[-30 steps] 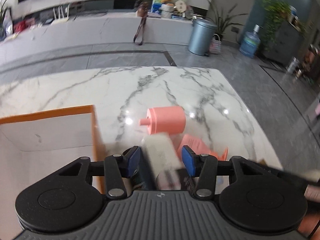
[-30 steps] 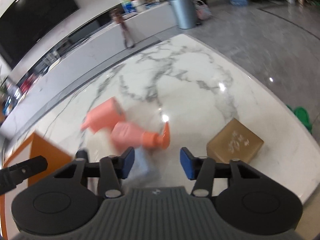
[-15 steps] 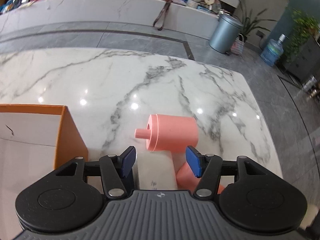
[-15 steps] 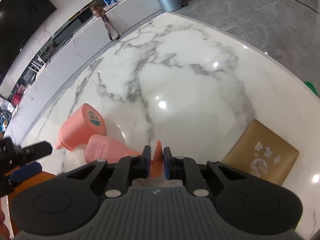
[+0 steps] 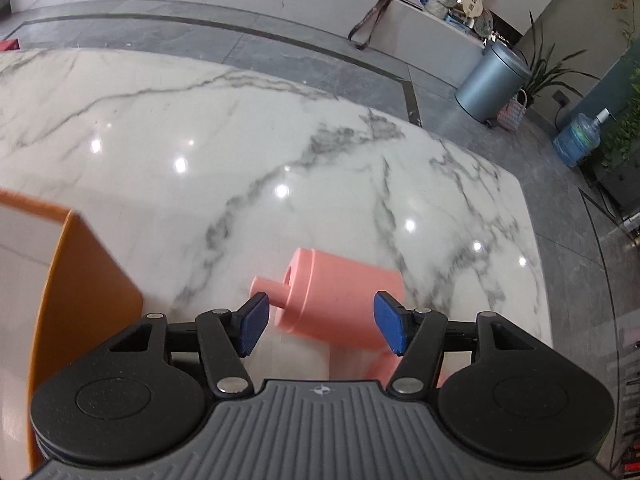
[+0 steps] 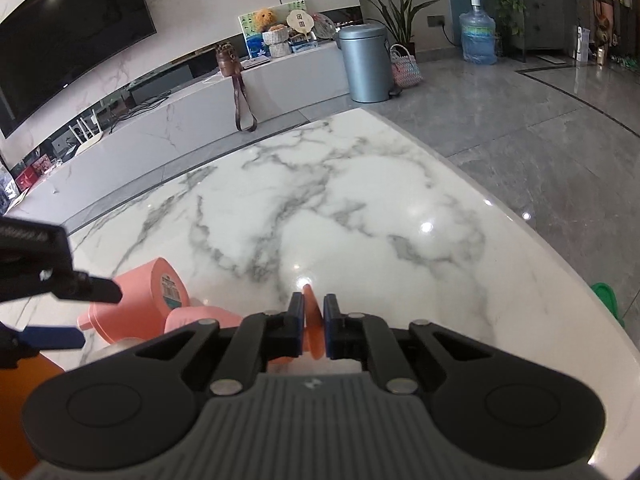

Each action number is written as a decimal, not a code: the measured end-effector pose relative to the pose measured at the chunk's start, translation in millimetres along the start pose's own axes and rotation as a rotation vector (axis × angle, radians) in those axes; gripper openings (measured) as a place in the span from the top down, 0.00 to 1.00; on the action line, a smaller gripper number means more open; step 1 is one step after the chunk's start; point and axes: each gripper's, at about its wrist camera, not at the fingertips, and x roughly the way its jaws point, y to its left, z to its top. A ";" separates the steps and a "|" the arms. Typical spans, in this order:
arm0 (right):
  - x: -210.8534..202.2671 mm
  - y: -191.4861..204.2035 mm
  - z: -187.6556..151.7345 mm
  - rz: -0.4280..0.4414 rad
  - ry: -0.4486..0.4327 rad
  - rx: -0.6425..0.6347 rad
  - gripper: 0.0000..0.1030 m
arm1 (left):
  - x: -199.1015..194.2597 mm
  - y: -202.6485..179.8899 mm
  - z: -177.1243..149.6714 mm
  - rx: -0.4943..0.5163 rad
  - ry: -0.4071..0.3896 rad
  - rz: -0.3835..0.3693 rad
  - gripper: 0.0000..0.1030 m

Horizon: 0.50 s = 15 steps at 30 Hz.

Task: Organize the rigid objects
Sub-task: 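Grasp the pink cup with the left tool and lift it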

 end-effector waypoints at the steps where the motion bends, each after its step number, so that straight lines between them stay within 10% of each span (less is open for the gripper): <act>1: 0.8 -1.0 -0.6 0.002 0.002 0.005 0.92 | 3.0 -0.9 2.3 0.003 -0.005 -0.004 0.31; 7: 5.1 -4.9 -1.1 0.014 0.006 0.026 0.92 | 16.0 -8.8 17.5 0.035 -0.010 0.016 0.35; 15: 8.6 -6.9 -2.4 0.022 0.001 0.029 0.92 | 30.7 -27.1 17.0 0.065 0.055 0.075 0.15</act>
